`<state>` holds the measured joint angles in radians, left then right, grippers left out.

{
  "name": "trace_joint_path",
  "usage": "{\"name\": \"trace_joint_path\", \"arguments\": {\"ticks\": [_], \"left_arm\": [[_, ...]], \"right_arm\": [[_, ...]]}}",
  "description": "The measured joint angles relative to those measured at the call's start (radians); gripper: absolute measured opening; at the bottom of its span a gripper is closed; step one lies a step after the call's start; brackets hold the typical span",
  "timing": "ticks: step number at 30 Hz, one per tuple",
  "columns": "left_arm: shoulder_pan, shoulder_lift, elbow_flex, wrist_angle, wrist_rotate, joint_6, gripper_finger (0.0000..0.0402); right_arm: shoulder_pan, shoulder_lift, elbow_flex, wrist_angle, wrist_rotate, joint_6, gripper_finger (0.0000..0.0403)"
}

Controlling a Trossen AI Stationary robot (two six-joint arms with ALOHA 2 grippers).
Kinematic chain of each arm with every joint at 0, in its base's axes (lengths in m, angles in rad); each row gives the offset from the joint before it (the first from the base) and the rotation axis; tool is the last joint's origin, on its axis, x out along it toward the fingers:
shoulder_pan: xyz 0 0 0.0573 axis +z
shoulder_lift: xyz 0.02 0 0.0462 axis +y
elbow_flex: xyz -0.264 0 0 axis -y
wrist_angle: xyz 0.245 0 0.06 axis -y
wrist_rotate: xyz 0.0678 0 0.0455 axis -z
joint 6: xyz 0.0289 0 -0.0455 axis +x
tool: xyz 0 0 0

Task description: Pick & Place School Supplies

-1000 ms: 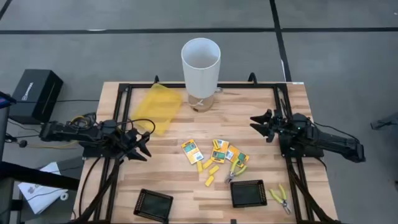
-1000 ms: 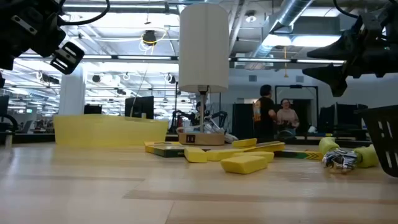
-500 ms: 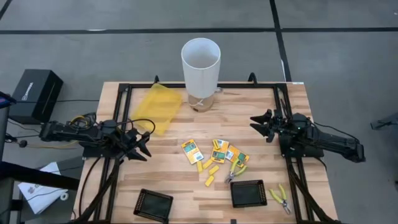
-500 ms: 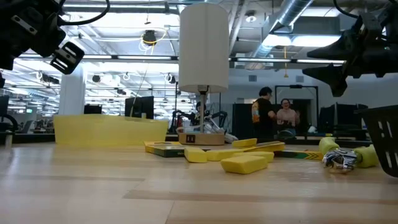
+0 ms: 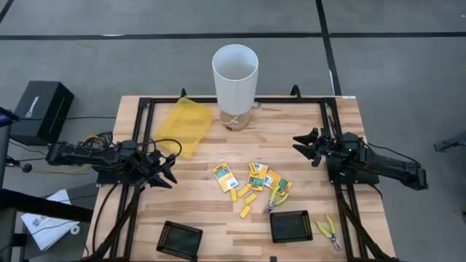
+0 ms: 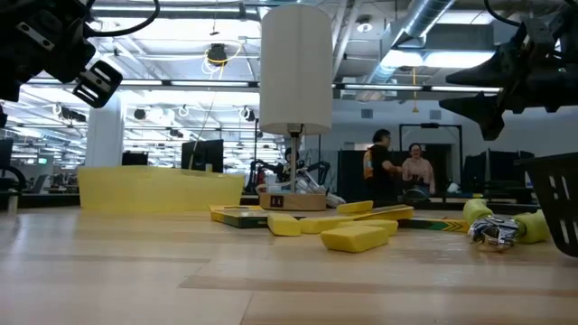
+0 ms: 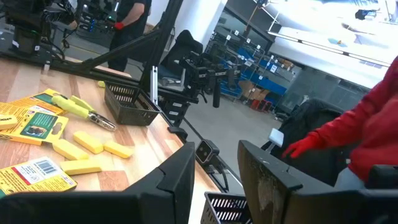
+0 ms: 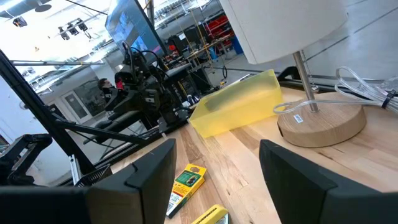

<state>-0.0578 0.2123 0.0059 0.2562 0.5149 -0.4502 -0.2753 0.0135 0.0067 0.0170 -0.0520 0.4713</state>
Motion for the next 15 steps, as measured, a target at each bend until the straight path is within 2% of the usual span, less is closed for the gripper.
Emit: {"name": "trace_joint_path", "arguments": {"ticks": [2,9,12,15], "left_arm": [[0.000,0.000,0.000,0.003,-0.041,0.024,0.0118],[0.000,0.000,0.000,0.136,-0.361,0.085,0.0118],[0.000,0.000,0.000,0.191,-0.535,0.086,0.0118],[0.000,0.000,0.000,0.275,-0.637,0.079,0.0118]], "right_arm": [[0.000,0.000,0.000,0.000,0.000,0.000,0.0221],[0.000,0.000,0.000,0.000,0.000,0.000,0.0221],[0.000,0.000,0.000,0.000,0.000,0.000,0.0221],[0.000,0.000,0.000,0.000,0.000,0.000,0.0221]]}}
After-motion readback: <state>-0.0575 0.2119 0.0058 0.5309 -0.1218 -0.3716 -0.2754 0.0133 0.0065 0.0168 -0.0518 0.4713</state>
